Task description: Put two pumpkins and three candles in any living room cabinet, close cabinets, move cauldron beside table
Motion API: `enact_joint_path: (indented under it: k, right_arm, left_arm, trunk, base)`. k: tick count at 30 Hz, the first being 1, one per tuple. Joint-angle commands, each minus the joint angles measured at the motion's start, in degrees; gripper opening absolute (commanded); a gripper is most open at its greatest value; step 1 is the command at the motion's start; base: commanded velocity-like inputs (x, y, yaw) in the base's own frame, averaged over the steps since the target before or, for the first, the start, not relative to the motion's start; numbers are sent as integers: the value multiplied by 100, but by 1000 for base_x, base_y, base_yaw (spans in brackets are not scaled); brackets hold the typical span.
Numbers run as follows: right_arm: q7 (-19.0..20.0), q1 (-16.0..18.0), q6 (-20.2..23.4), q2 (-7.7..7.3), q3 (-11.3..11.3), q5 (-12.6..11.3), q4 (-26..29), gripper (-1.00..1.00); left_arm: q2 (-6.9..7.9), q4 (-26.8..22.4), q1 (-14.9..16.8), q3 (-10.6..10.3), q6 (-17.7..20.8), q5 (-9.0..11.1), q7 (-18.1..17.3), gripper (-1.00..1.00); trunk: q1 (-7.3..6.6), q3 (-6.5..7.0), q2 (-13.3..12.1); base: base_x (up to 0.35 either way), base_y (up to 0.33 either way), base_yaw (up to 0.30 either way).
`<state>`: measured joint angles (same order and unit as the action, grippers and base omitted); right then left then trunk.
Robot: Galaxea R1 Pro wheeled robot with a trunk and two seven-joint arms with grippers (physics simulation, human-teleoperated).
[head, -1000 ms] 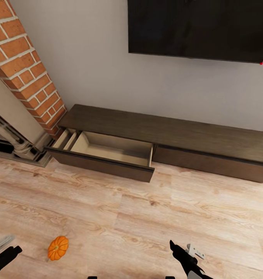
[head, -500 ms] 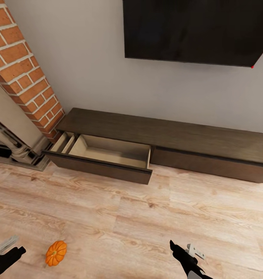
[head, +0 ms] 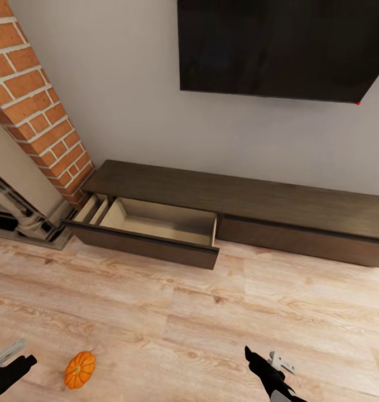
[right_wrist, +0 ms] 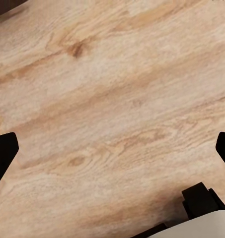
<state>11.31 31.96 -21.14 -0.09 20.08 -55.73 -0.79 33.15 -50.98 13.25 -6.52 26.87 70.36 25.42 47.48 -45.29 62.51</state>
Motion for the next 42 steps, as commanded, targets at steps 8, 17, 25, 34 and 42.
enact_joint_path:
  k: [8,17,25,34,42]
  right_arm:
    - [38,3,-13,0,31,-61,-9,100]
    - [38,3,-91,0,31,-61,-9,100]
    - [38,3,-109,0,31,-58,-9,100]
    - [38,3,-110,0,31,-58,-9,100]
    - [38,3,-110,0,31,-53,-9,100]
  left_arm:
    - [7,-9,3,-15,-6,59,51,100]
    - [7,-9,3,9,-6,59,51,100]
    - [7,-9,3,10,-6,61,51,100]
    - [7,-9,3,13,-6,65,50,100]
    - [7,-9,3,10,-6,66,48,100]
  trunk:
    - [0,70,3]
    - [0,154,3]
    - [0,228,3]
    - [0,313,3]
    - [0,388,3]
  base:
    - [0,0,0]
    - [0,0,0]
    - [0,0,0]
    - [0,0,0]
    - [0,0,0]
